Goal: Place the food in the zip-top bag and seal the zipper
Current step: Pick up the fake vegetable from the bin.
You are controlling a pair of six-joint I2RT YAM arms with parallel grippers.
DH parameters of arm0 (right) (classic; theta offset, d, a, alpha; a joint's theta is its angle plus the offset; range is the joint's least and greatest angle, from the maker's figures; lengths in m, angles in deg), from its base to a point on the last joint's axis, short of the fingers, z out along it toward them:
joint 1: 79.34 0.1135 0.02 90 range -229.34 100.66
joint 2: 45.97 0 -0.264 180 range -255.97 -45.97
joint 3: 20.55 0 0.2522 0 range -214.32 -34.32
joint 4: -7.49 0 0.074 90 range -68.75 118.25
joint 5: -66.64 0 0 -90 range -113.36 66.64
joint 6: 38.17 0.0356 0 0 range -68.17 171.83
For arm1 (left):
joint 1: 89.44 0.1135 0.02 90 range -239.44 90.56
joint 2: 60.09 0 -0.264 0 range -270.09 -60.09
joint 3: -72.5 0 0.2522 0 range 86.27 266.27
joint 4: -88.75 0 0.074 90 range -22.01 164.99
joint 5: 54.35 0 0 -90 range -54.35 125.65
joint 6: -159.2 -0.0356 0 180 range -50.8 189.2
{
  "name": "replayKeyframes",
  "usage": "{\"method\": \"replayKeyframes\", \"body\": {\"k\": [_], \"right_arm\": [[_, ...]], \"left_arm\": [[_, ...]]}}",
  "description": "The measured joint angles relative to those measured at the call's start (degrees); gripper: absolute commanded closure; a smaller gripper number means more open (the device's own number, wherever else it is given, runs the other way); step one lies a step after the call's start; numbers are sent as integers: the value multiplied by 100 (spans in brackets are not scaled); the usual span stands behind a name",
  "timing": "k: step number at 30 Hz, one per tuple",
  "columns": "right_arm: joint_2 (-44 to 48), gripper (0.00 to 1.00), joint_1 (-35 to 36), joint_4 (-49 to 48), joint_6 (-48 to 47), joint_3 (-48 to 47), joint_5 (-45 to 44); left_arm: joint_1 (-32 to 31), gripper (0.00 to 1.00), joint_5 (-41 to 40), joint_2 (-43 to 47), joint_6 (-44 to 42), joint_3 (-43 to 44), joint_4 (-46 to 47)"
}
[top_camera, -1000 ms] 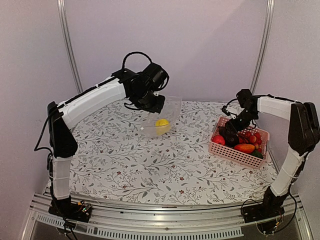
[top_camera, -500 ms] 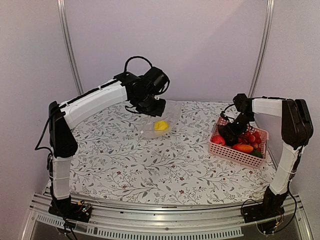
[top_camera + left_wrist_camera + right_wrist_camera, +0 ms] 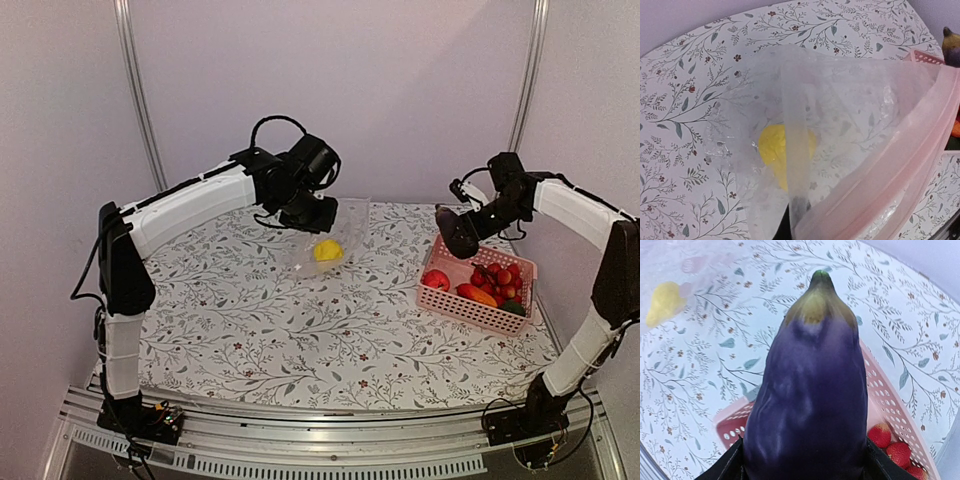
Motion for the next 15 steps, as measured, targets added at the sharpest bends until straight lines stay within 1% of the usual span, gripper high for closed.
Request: {"method": "replayKeyframes", "body": {"k": [5,8,15], "right_arm": [[651,61,72,-101,-87,0,1001],[1023,63,223,-396,-101,57,1635],[1491,63,1038,-1228,26,142,2468]], "left_arm": [[4,100,181,0,72,0,190],[13,100,299,0,127,0,282],[17,100,608,0,291,0,527]]}}
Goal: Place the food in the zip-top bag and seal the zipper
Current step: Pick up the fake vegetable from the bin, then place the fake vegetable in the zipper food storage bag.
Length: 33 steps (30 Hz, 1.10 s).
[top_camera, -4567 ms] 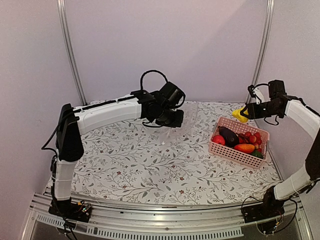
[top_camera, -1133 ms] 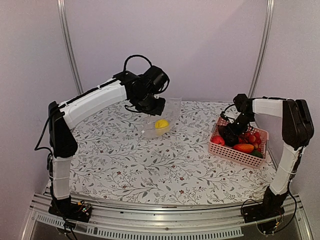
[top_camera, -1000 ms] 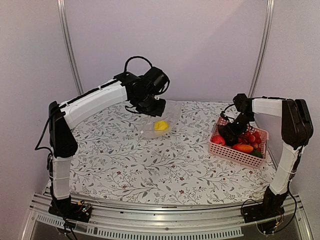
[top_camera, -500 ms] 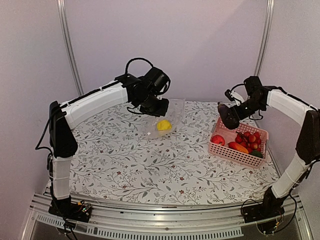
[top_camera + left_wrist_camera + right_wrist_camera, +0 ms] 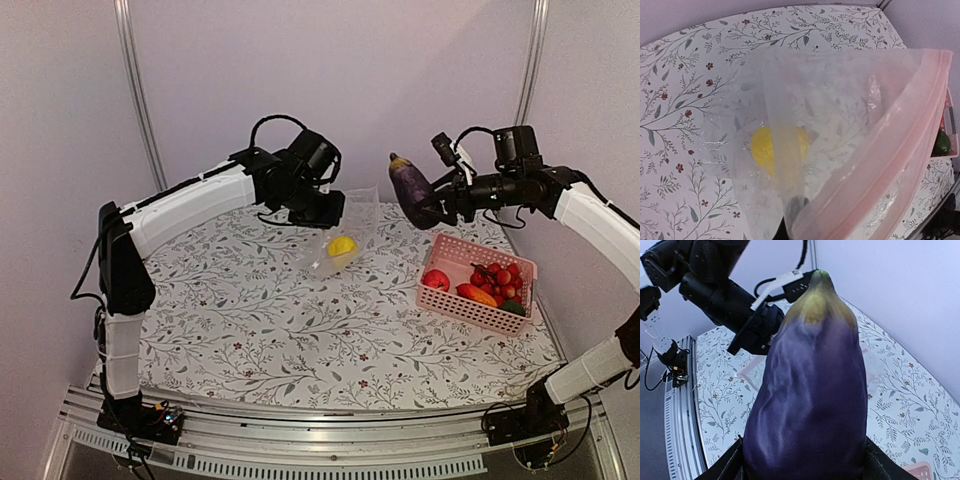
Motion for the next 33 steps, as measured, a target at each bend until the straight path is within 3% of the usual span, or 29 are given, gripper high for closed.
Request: {"method": "replayKeyframes", "body": {"k": [7,16,24,30,31,33], "right_arm": [[-236,58,634,-509,415,-610,560],[-737,56,752,-1335,848,-1012,793],[-905,38,756,-2129,1137,-612,789],[-946,12,765,-2271,1113,-295,573],[-946,4,765,-2251,1078,-289,505],[-942,1,769,-2184,1014,-293,435]], "left_arm": [[0,100,492,2,219,0,363],[4,100,1123,354,566,-269,979],[4,100,1692,879,798,-603,1665],[20,100,1849,935,942,-850,1941],[26,100,1867,935,964,-927,1978],[37,100,1869,935,1005,-1016,2011]]}}
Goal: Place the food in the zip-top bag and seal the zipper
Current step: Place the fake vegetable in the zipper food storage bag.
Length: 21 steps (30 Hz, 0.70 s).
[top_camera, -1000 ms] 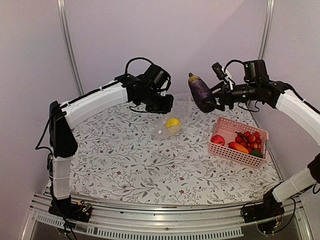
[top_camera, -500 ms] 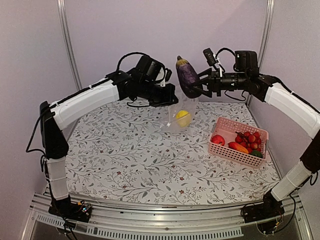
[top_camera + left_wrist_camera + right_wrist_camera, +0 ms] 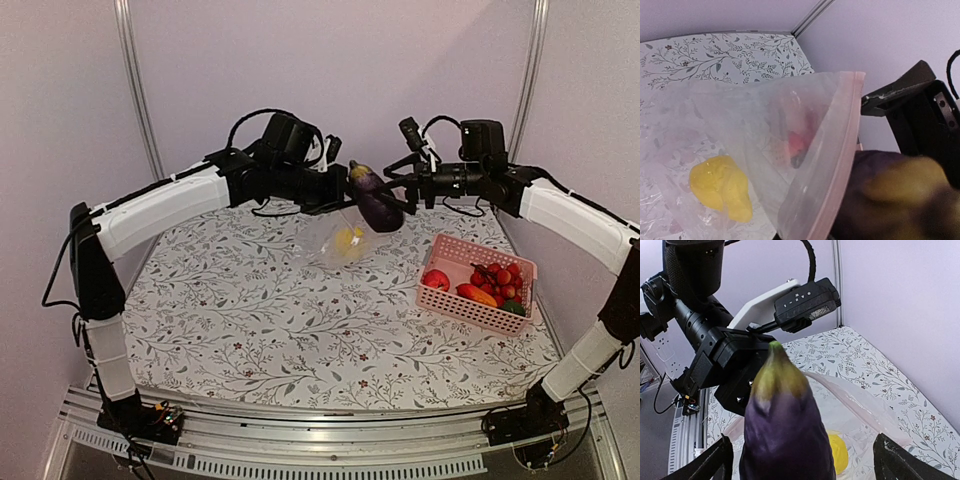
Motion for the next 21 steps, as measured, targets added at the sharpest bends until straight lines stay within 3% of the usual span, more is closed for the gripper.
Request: {"method": "replayKeyframes", "body": {"k": [8,15,21], "right_arm": [[24,4,15,782,-393,-313,-245],[247,20,20,1287,-437,-413,-1327],[24,31,22,1786,-280,-356,-1200]], "left_arm": [[164,100,44,33,114,-417,212],[380,100,96,33,114,-774,297],[407,100,155,33,116,-796,337]]}}
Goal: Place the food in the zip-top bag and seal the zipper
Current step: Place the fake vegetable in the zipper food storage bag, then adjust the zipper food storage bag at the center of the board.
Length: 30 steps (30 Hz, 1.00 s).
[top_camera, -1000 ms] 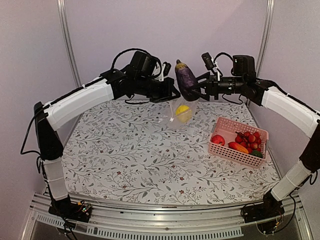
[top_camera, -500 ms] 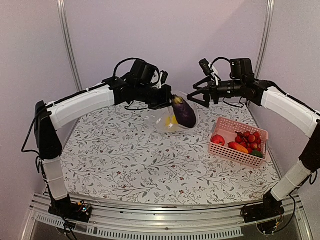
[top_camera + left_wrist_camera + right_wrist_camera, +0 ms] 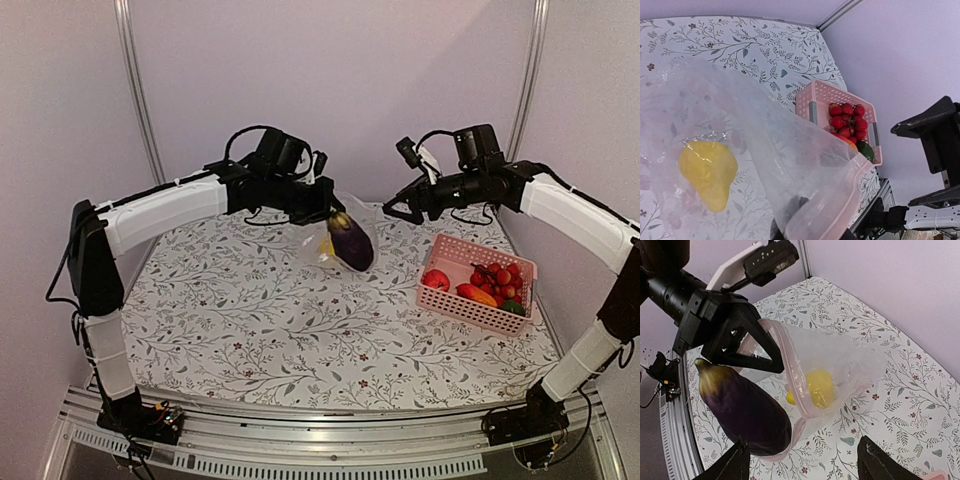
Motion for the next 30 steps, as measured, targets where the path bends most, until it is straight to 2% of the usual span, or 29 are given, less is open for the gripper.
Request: {"method": "replayKeyframes", "body": {"k": [13,16,19,25,27,30], "right_arm": [[-505,44,28,299,280,321,444],[-608,50,98,299,313,321,505],[-664,60,208,295,350,339,507],[-761,100,321,227,516,350,313],[-811,100,323,208,538,350,264],[-892,100,326,245,595,341,304]], "left_arm": [[2,100,186,0,229,-20,197],[2,100,205,11,275,-55,216],[2,100,236,85,339,-131,243],[2,100,291,282,417,-297,352],[4,99,286,313,417,-334,358],[2,87,234,319,326,-348,299]]}}
